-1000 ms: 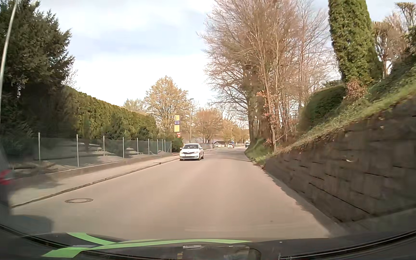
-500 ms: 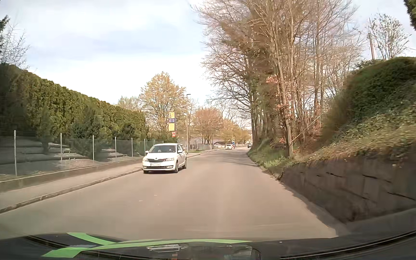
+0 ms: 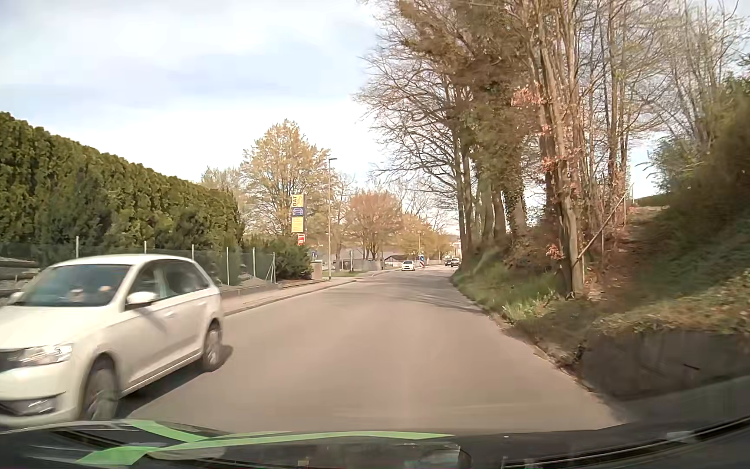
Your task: Follow the waypoints while adhering to traffic rules and regulations
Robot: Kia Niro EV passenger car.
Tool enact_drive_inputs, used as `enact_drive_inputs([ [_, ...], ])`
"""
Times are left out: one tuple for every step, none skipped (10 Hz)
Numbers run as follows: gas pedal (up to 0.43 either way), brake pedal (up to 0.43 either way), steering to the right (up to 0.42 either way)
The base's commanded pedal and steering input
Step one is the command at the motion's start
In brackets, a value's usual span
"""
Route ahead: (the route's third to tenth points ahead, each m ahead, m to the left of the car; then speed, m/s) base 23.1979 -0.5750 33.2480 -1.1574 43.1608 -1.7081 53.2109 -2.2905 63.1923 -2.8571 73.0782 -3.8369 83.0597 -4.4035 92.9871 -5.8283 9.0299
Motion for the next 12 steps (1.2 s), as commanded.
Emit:
enact_drive_inputs([
  [0.0, 0.0, -0.001],
  [0.0, 0.0, 0.0],
  [0.0, 0.0, 0.0],
  [0.0, 0.0, 0.0],
  [0.0, 0.0, 0.0],
  [0.0, 0.0, 0.003],
  [0.0, 0.0, 0.01],
  [0.0, 0.0, 0.013],
  [0.0, 0.0, 0.013],
  [0.0, 0.0, 0.013],
  [0.0, 0.0, 0.013],
  [0.0, 0.0, 0.008],
])
